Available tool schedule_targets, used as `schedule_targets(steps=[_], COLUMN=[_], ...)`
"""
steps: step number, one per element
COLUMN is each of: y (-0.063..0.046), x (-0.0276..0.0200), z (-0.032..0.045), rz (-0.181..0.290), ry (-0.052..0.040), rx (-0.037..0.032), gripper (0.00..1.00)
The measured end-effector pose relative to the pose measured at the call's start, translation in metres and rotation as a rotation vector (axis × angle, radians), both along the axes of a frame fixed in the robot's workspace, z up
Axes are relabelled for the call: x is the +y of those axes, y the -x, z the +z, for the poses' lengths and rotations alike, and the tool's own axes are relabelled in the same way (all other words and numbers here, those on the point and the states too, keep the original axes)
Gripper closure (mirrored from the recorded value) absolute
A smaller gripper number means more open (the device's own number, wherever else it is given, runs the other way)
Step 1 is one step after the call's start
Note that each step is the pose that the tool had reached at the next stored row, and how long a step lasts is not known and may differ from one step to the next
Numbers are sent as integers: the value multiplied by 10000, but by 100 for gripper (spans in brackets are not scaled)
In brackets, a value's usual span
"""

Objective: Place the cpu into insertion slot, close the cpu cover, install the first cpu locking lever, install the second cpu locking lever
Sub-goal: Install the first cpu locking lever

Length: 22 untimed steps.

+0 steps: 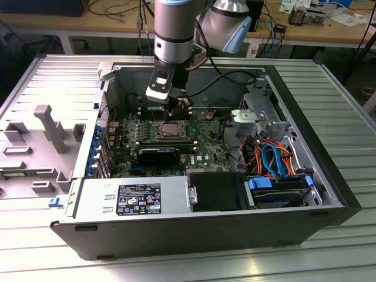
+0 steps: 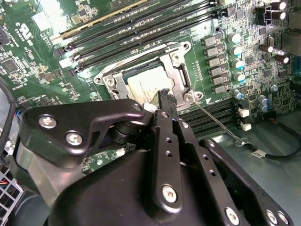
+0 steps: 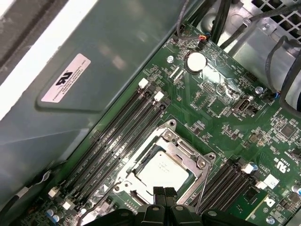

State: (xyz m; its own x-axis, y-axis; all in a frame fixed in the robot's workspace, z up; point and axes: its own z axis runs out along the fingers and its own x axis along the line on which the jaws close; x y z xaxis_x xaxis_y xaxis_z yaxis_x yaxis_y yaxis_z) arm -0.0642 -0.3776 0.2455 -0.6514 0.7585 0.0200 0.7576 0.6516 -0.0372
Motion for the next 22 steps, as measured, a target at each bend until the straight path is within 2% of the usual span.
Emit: schedule_targets(steps=[22], y=[0], x=[-1], z=[0], rz=[629], ry=[-9], rx=[0], gripper=[89])
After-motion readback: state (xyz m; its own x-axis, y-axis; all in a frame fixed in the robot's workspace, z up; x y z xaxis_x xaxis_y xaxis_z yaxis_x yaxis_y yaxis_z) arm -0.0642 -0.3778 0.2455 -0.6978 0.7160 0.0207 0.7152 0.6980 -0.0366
